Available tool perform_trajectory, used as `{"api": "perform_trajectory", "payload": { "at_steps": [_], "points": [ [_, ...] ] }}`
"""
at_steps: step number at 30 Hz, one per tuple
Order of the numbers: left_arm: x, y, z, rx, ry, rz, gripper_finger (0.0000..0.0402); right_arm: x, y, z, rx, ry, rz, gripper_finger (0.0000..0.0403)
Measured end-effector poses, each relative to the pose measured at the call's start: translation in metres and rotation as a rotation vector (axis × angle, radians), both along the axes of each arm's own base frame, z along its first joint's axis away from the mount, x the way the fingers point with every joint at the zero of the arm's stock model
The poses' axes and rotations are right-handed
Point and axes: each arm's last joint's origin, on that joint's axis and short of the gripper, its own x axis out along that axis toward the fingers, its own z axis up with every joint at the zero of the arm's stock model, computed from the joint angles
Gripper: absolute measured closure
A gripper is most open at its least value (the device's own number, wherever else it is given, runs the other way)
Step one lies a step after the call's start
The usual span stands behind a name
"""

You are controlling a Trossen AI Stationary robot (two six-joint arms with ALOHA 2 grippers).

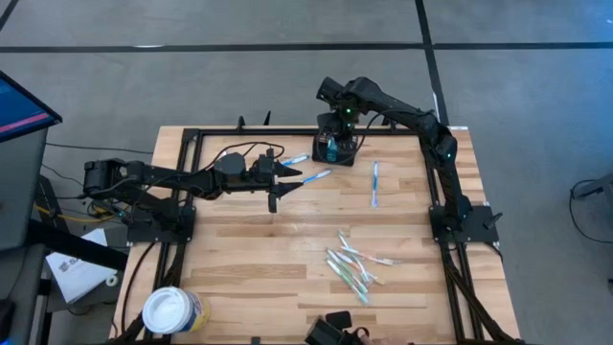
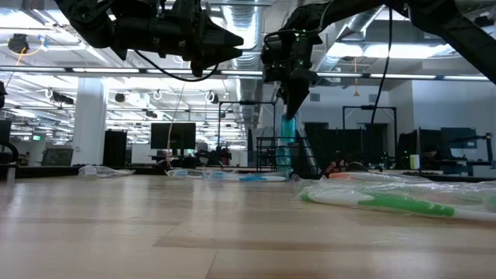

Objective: Pick & Place toothbrushing station
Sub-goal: Put the mouthwash into the mesh organizer

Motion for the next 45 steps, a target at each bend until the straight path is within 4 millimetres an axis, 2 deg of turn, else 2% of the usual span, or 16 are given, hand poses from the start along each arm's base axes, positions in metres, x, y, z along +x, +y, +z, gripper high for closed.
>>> {"api": "perform_trajectory", "payload": {
  "at_steps": [12,26,34,39,45],
  "points": [
    [0.0,0.0,0.0,0.0,0.001,0.0,0.0245,0.0,0.002,0.0,0.044,-0.01,-0.008,0.0318],
    [0.0,0.0,0.0,-0.001,0.003,0.0,0.0245,-0.01,-0.01,0.0,0.053,0.003,-0.044,0.0318],
    [0.0,0.0,0.0,-0.001,0.004,0.0,0.0245,-0.01,-0.009,0.0,0.062,0.0,-0.042,0.0318],
    [0.0,0.0,0.0,-0.001,0.004,0.0,0.0245,-0.007,-0.01,-0.011,0.089,0.036,-0.043,0.0318],
    [0.0,0.0,0.0,-0.001,0.004,0.0,0.0245,-0.005,-0.011,-0.013,0.084,0.028,-0.037,0.0318]
  ]
}}
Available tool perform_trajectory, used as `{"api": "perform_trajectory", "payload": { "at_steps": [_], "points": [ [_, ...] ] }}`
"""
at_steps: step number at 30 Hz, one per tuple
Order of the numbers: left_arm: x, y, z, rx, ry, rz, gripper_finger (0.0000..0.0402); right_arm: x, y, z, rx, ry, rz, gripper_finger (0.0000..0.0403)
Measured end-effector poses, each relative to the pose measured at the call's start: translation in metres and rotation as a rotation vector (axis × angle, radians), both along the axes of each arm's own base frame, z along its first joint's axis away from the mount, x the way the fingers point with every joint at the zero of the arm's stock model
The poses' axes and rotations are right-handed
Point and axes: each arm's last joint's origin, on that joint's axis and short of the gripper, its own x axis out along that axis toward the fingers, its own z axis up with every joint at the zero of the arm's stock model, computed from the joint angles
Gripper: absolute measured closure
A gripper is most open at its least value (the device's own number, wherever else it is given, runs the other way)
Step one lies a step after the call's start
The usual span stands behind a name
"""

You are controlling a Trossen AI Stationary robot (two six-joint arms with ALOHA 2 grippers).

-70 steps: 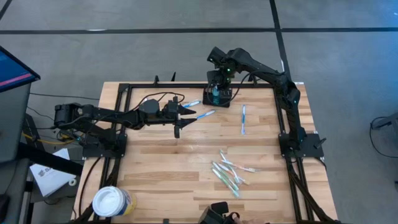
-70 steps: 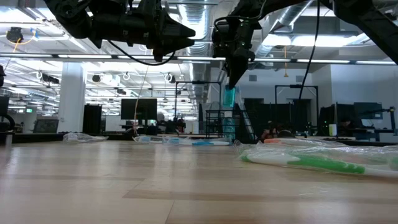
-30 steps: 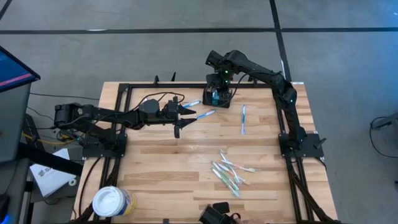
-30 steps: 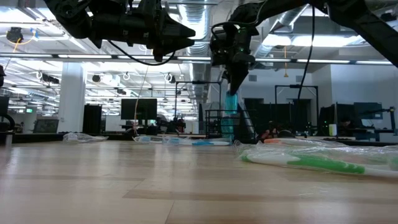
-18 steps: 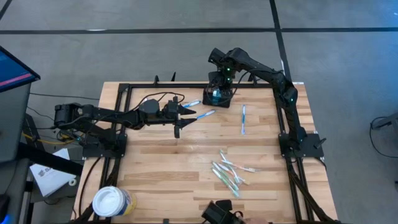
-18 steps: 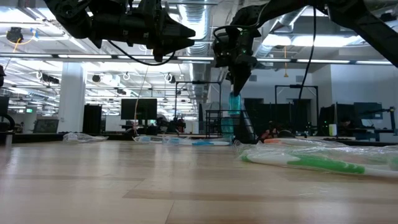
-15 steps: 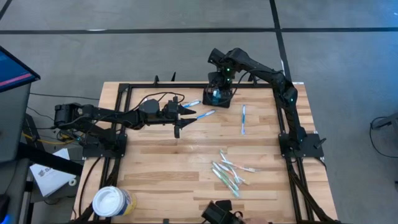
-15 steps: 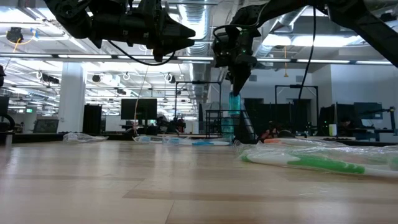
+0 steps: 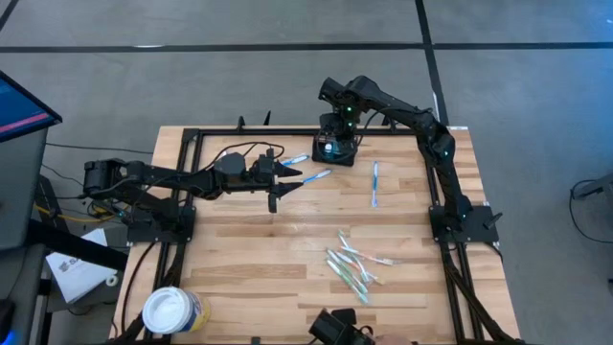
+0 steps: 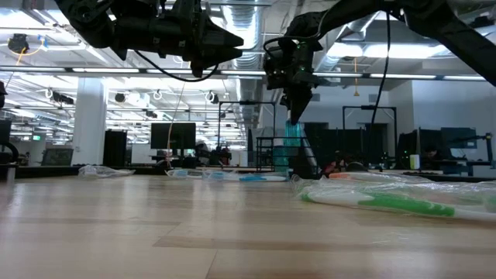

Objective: Pick & Place toothbrushing station
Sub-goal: Put the mouthwash into the mesh organizer

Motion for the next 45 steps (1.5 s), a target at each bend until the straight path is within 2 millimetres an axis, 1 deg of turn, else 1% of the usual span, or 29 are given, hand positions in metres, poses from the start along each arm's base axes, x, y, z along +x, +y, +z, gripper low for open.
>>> {"api": "perform_trajectory", "payload": {
  "at_steps": [6,13,19,41,45],
  "points": [
    [0.0,0.0,0.0001,0.0,0.0,0.0,0.0245,-0.0008,0.0,-0.0001,0.005,0.005,-0.002,0.0306],
    [0.0,0.0,-0.0003,-0.001,0.004,0.0,0.0245,-0.0002,-0.0003,-0.0001,0.001,0.0,-0.002,0.031],
    [0.0,0.0001,-0.0003,-0.001,0.004,0.0,0.0245,-0.0017,-0.0029,-0.0002,0.0,-0.001,-0.011,0.03],
    [0.0,0.0001,-0.0005,-0.001,0.006,0.0,0.0245,-0.001,-0.0036,-0.0003,-0.005,-0.009,-0.012,0.0297],
    [0.0,0.0001,-0.0005,-0.001,0.006,0.0,0.0245,-0.0025,-0.0057,-0.0004,-0.003,-0.008,-0.026,0.0291]
  ]
}}
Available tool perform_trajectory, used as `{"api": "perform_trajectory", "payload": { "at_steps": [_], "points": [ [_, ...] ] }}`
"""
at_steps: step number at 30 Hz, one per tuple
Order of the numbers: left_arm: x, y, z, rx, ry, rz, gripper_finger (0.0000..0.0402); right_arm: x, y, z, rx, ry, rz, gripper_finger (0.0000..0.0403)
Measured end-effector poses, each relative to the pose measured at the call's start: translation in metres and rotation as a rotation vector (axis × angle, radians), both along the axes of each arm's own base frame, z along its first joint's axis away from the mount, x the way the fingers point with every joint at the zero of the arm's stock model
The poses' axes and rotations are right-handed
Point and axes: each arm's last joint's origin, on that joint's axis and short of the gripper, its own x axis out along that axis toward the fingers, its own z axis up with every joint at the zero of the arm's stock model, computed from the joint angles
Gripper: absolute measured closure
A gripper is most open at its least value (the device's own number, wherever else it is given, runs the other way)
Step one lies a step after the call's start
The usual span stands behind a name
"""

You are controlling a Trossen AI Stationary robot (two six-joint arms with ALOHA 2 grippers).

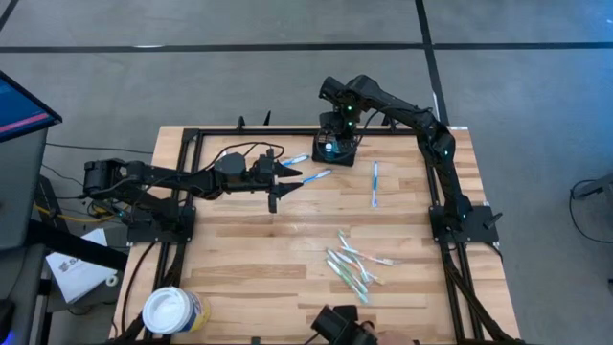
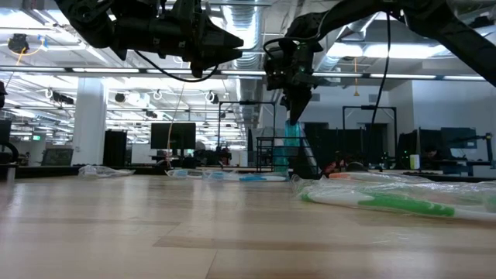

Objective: Pick & Place toothbrushing station
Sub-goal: Put the mouthwash into the mesh organizer, then put the blue toothbrush into the mesh organizer

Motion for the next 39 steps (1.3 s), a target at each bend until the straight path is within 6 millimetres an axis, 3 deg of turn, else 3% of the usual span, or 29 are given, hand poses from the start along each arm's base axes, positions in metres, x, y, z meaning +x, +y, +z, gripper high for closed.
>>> {"api": "perform_trajectory", "payload": {
  "at_steps": [12,27,39],
  "points": [
    [0.0,0.0,0.0,0.0,0.0,0.0,0.0245,-0.002,-0.003,0.0,0.002,0.001,-0.018,0.0261],
    [0.0,0.0,0.0,0.0,0.0,0.0,0.0245,-0.002,-0.003,0.0,-0.001,0.002,-0.015,0.0278],
    [0.0,0.0,0.0,0.0,0.0,0.0,0.0245,-0.002,-0.003,0.023,-0.024,-0.038,-0.041,0.0278]
  ]
}}
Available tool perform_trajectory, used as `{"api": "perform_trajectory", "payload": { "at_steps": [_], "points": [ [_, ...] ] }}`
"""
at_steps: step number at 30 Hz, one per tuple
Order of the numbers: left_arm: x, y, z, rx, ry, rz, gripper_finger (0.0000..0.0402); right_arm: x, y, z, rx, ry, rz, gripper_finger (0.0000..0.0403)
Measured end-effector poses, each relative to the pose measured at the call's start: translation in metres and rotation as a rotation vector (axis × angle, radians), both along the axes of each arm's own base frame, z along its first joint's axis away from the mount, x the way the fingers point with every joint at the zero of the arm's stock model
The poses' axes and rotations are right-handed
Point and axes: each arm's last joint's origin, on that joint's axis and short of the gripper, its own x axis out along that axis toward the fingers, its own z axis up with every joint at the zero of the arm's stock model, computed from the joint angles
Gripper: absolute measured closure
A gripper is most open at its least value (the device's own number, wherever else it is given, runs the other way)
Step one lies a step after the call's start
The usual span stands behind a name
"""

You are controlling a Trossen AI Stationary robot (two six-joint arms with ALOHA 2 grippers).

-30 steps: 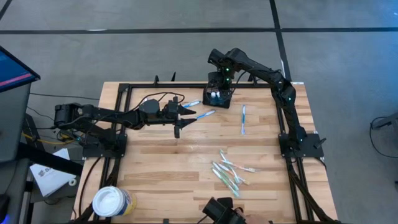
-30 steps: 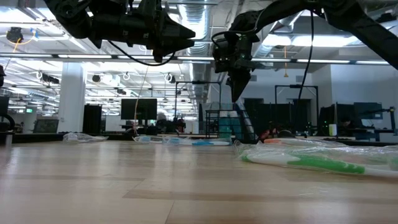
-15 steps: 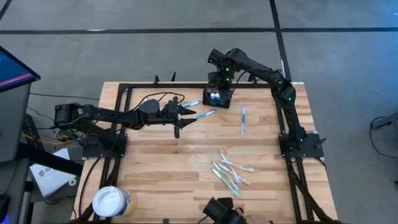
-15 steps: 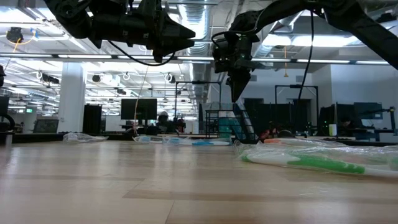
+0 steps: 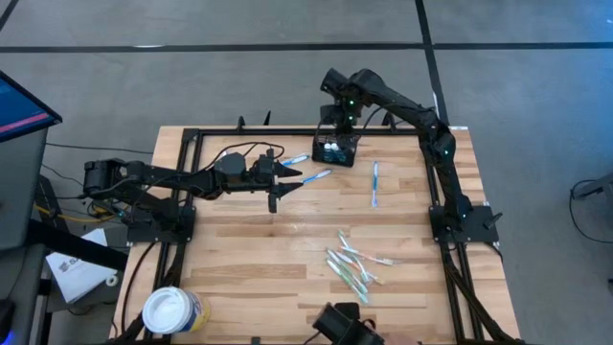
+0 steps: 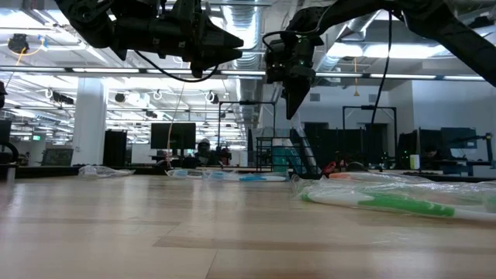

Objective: Pick & Place toothbrushing station
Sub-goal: Put the blue toothbrush into the mesh organizer

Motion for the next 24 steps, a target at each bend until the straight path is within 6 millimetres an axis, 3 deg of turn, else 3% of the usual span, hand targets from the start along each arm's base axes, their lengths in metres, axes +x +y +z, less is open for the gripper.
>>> {"api": "perform_trajectory", "payload": {
  "at_steps": [5,14,24],
  "points": [
    [0.0,0.0,0.0,0.0,0.0,0.0,0.0245,-0.003,0.002,0.013,0.017,-0.012,-0.028,0.0278],
    [0.0,0.0,-0.001,-0.001,0.007,0.0,0.0245,-0.033,0.001,0.039,0.242,-0.108,-0.159,0.0281],
    [0.0,0.0,-0.002,-0.005,0.025,0.0,0.0245,-0.032,0.009,0.046,0.281,-0.122,-0.22,0.0309]
  ]
}}
